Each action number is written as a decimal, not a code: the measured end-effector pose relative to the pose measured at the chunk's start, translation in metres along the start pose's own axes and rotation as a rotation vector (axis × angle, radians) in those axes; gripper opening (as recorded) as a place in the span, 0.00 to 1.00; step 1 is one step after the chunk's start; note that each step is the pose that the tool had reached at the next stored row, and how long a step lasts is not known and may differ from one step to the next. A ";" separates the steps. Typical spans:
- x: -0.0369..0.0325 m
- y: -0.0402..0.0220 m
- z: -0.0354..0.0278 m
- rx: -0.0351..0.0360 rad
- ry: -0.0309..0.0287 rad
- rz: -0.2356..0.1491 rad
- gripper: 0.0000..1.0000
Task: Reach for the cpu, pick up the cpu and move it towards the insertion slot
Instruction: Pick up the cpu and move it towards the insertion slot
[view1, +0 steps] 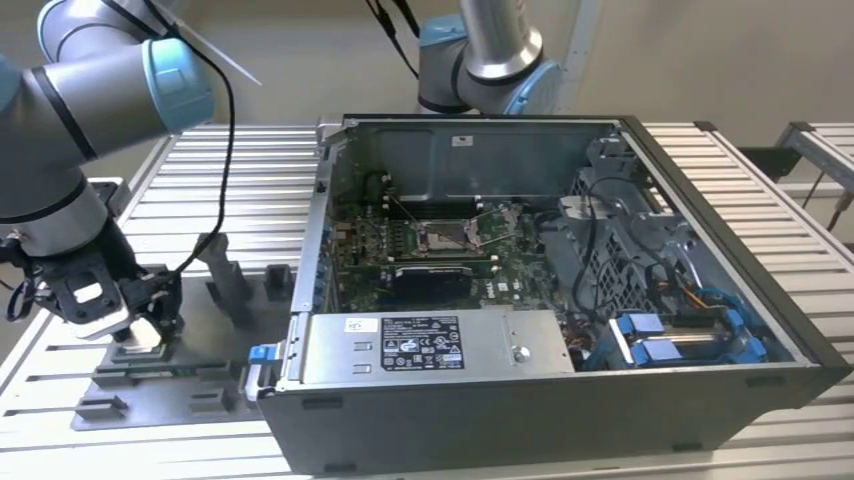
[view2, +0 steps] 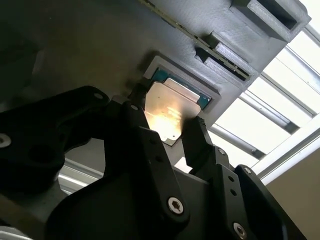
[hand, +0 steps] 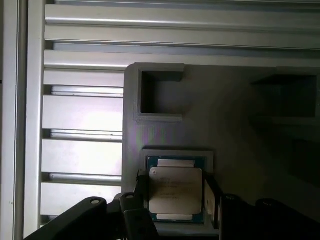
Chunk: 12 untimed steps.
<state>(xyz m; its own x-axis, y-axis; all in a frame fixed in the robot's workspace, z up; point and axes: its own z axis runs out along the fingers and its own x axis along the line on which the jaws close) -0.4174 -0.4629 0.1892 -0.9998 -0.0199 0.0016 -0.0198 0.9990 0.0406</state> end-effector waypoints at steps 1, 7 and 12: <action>0.0000 0.0001 -0.0014 0.0002 0.0003 0.000 0.00; 0.0000 0.0004 -0.0118 0.0002 0.0003 0.000 0.00; 0.0000 0.0009 -0.0221 0.0003 0.0006 0.000 0.00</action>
<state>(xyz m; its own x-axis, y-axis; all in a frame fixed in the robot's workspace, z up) -0.4174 -0.4629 0.2113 -0.9998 -0.0199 0.0022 -0.0198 0.9990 0.0404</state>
